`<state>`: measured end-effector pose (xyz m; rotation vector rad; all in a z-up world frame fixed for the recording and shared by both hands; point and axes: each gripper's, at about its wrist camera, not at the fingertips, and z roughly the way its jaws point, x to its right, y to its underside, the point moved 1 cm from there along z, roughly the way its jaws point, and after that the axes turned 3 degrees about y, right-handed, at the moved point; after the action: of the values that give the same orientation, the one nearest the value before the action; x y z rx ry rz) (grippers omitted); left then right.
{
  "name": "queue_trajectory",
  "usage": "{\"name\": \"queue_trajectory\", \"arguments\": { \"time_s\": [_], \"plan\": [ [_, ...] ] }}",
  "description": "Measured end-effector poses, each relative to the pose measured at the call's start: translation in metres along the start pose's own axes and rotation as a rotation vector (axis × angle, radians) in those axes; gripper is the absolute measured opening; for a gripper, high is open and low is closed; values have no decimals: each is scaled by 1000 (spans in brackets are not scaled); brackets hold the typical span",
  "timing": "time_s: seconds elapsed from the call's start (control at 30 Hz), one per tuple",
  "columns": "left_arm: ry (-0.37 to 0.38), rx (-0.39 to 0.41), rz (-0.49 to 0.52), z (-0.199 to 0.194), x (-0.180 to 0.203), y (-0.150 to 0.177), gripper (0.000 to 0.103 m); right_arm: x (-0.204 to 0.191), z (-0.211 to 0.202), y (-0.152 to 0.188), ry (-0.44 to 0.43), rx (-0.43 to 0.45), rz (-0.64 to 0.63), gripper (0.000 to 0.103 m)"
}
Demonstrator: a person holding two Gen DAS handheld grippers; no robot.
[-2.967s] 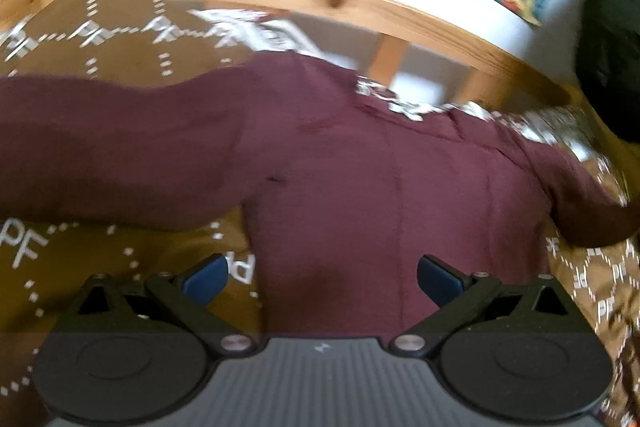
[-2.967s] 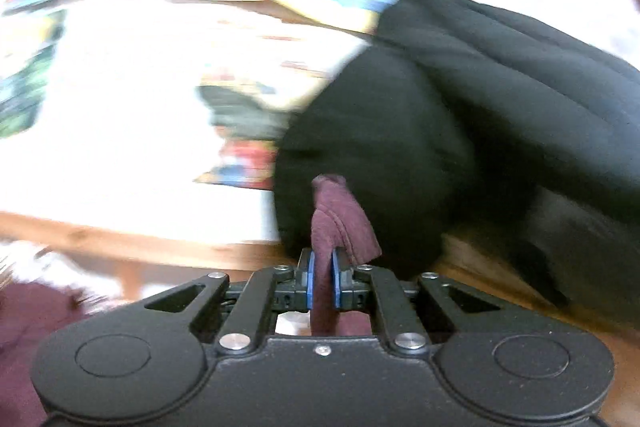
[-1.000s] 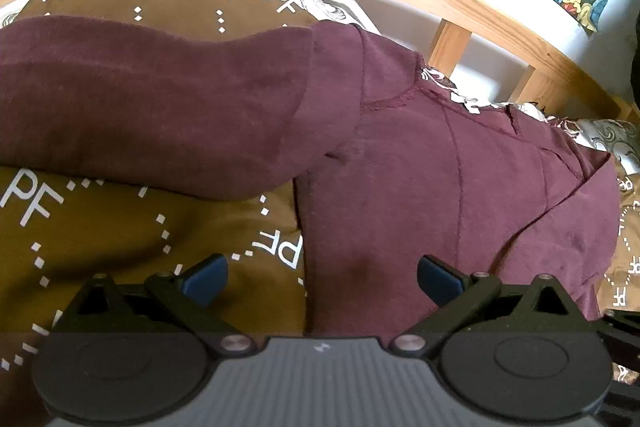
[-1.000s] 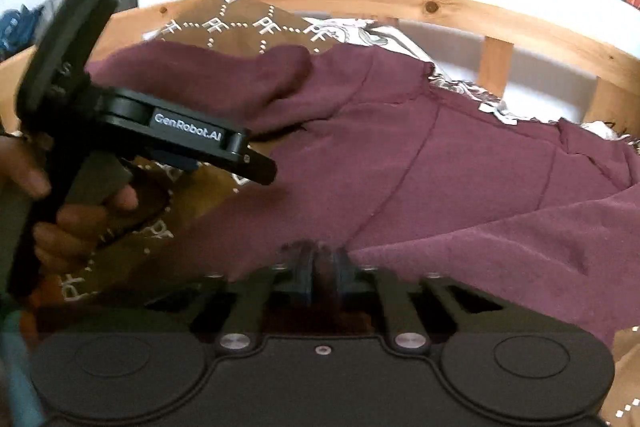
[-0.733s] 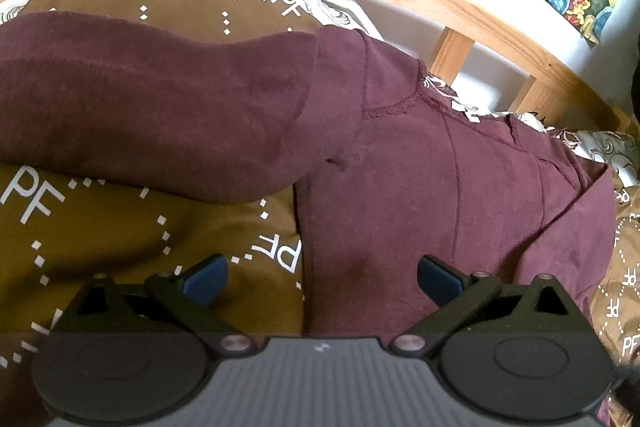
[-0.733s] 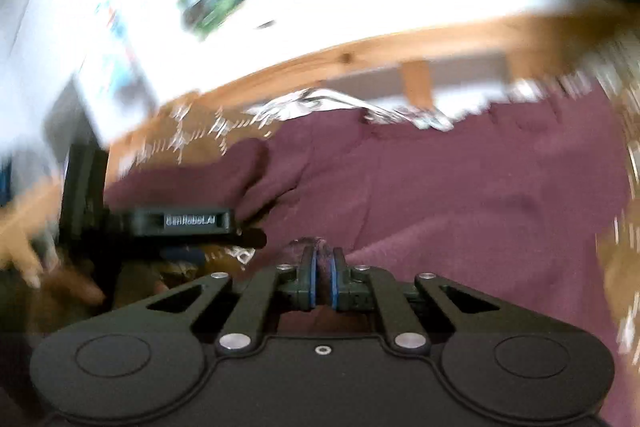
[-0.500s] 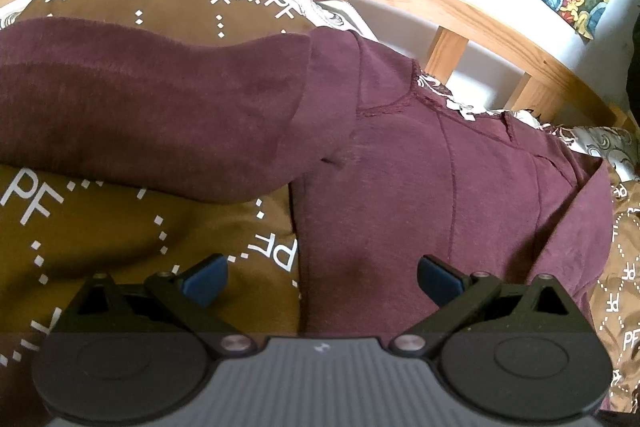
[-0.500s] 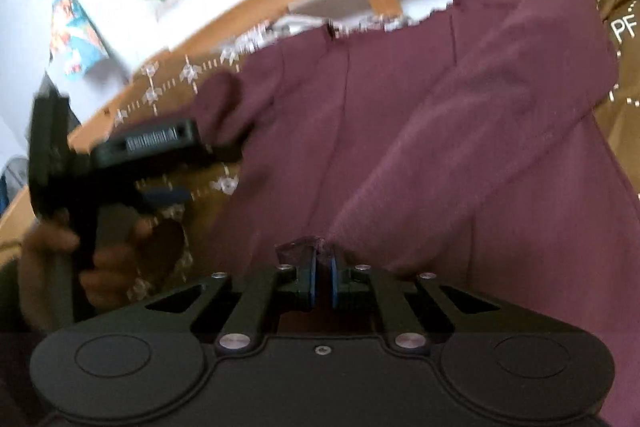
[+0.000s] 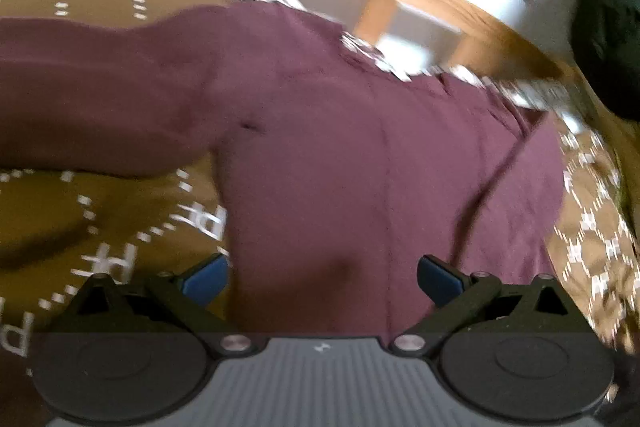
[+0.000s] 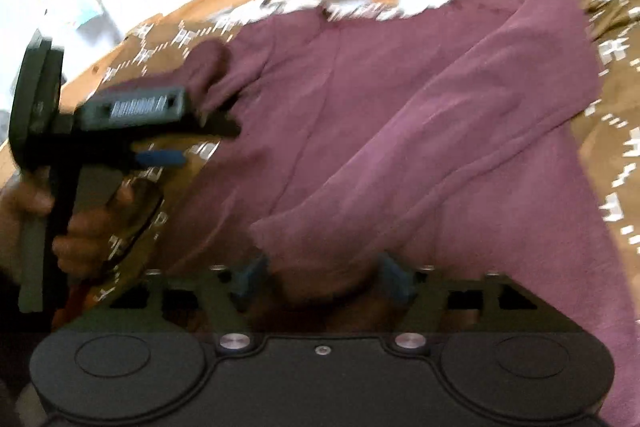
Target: Fold small clothes
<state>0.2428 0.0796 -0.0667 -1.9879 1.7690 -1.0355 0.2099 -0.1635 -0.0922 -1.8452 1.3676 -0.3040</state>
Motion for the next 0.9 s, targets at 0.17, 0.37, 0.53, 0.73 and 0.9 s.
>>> {"name": "queue_trajectory", "arguments": {
  "time_s": [0.17, 0.37, 0.53, 0.73, 0.9],
  "plan": [
    [30, -43, 59, 8, 15, 12, 102, 36, -20, -9, 105, 113, 111, 95],
    [34, -50, 130, 10, 27, 19, 102, 88, -22, -40, 282, 234, 118, 95],
    [42, -51, 149, 10, 28, 21, 102, 138, 6, -78, 365, 254, 143, 82],
    [-75, -81, 319, 29, 42, 35, 102, 153, 34, -121, 373, 281, 86, 79],
    [-106, -45, 371, 38, 45, 42, 103, 156, 55, -143, 391, 264, 104, 65]
  ]
}}
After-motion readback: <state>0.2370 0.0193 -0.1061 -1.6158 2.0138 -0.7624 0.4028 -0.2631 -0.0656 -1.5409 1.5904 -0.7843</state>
